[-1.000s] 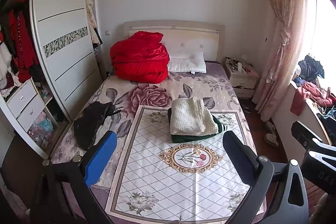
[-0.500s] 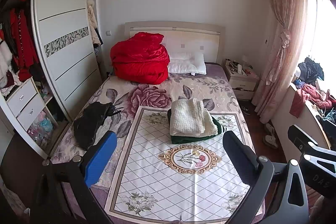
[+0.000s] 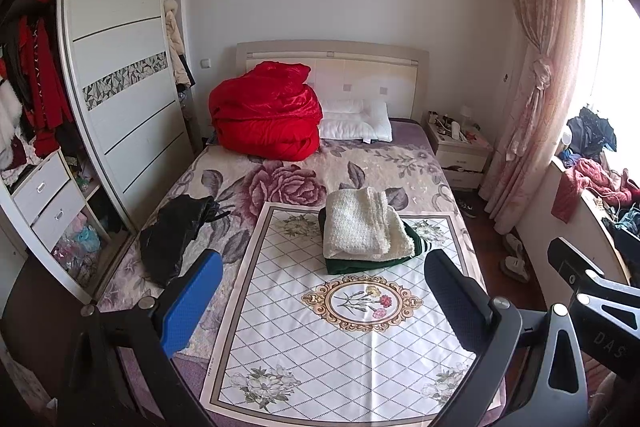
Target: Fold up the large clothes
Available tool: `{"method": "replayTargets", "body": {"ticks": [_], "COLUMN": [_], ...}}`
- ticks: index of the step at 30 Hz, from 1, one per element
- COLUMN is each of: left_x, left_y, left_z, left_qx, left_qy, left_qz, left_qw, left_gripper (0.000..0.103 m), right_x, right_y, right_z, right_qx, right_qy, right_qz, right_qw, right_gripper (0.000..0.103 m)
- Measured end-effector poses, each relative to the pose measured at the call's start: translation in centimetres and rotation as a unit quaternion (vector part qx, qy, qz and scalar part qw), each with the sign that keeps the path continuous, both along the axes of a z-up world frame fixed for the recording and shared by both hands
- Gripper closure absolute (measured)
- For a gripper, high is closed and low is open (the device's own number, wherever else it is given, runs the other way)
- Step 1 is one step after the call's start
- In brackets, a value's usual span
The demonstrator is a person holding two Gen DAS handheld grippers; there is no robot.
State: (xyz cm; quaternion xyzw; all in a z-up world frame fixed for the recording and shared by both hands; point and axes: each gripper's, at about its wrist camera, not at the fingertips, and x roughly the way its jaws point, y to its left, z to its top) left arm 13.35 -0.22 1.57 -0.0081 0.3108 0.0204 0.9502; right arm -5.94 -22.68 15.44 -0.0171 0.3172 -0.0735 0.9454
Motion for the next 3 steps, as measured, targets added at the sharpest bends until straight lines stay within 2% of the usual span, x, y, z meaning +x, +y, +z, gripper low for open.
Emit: {"method": "replayTargets", "body": {"ticks": [3], "left_x": [-0.03], "left_y": [-0.38], "left_z": [0.09], "left_qx": [0.001], "left_qy": [-0.001], "left_qz": [0.000], "left_qw": [1.0000], "left_gripper": [0.000], "right_x": [-0.02], "right_y": [0.00], "right_z": [-0.03], "right_qx": [0.000], "right_qy": [0.000], "right_qz": [0.000], "right_qw": [1.000], "right_gripper": [0.000]}}
